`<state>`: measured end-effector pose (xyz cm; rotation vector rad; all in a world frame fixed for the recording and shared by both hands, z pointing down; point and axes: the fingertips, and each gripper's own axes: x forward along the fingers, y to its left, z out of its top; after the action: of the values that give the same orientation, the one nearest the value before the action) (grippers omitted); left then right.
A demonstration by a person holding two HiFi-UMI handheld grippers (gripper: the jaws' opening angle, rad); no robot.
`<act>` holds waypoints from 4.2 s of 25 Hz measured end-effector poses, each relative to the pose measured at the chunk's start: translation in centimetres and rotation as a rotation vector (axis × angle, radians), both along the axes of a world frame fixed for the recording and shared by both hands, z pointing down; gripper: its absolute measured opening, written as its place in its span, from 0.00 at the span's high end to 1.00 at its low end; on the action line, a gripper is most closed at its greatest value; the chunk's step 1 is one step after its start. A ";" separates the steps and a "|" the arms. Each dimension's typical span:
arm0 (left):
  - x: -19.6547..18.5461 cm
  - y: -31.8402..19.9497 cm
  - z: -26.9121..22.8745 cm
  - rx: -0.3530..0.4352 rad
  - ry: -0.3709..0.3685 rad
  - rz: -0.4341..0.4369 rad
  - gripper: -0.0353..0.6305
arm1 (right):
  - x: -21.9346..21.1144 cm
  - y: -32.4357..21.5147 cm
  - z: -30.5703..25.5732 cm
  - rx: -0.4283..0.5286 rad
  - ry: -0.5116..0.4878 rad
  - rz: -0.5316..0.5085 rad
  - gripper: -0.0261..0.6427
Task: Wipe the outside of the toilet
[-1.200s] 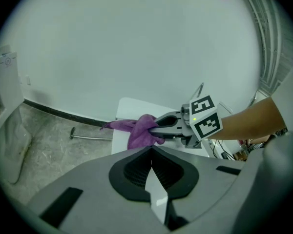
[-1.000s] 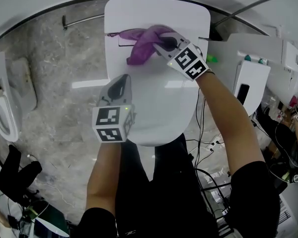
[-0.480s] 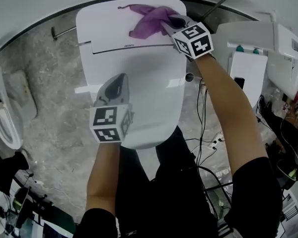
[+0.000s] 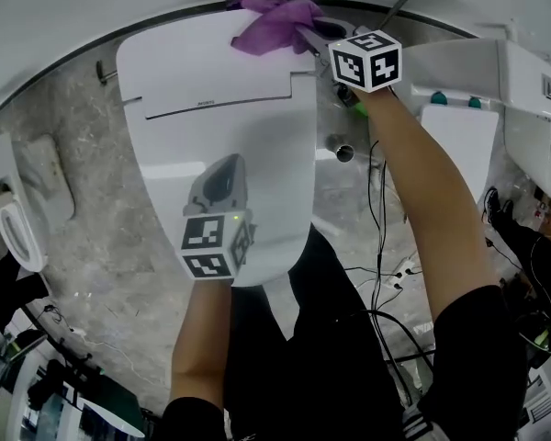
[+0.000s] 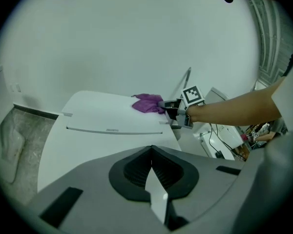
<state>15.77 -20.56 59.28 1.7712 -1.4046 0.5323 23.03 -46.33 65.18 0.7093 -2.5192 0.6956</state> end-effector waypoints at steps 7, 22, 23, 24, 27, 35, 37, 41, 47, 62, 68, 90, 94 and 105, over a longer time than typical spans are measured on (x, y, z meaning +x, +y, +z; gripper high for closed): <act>4.0 -1.6 0.6 -0.017 -0.015 0.069 0.94 | 3.2 0.1 0.4 -0.021 -0.065 -0.026 0.89; 9.9 -2.7 2.7 -0.056 -0.046 0.193 0.94 | 5.6 1.0 5.6 0.226 0.280 -0.307 0.89; 10.1 -2.7 2.8 -0.059 -0.047 0.194 0.94 | 5.6 1.0 5.8 0.240 0.296 -0.334 0.89; 10.2 -2.8 2.9 -0.059 -0.050 0.192 0.94 | 5.6 1.1 6.0 0.253 0.303 -0.354 0.89; 10.6 -3.1 3.0 -0.050 -0.059 0.189 0.94 | 5.7 2.0 6.1 0.296 0.313 -0.392 0.89; 12.8 -3.8 3.7 -0.051 -0.055 0.247 0.94 | 6.8 6.7 9.8 0.261 0.335 -0.448 0.89; 12.8 -3.8 4.1 -0.056 -0.057 0.258 0.94 | 6.9 7.1 10.1 0.257 0.327 -0.437 0.89; 12.5 -3.6 5.0 -0.069 -0.062 0.263 0.94 | 7.1 8.4 10.5 0.267 0.334 -0.470 0.89; 13.0 -2.9 5.7 -0.088 -0.054 0.268 0.94 | 7.8 11.3 11.8 0.228 0.318 -0.473 0.89; 14.2 -0.7 7.0 -0.099 -0.063 0.302 0.94 | 9.2 18.1 13.9 0.135 0.286 -0.412 0.89; 13.8 1.4 7.3 -0.107 -0.065 0.322 0.94 | 9.5 22.4 14.4 0.102 0.300 -0.427 0.89; 13.4 11.1 5.1 -0.060 -0.049 0.631 0.94 | 11.4 36.9 15.2 -0.005 0.340 -0.203 0.89; 11.5 14.5 5.3 -0.068 -0.054 0.677 0.94 | 11.3 40.5 15.4 -0.014 0.382 -0.200 0.89; 11.3 24.5 6.5 -0.104 -0.018 0.674 0.94 | 11.9 49.7 15.7 -0.034 0.407 -0.134 0.89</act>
<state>27.05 3.89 65.81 2.1394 -0.7411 0.9492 34.93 3.39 80.87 0.5949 -2.1529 0.4889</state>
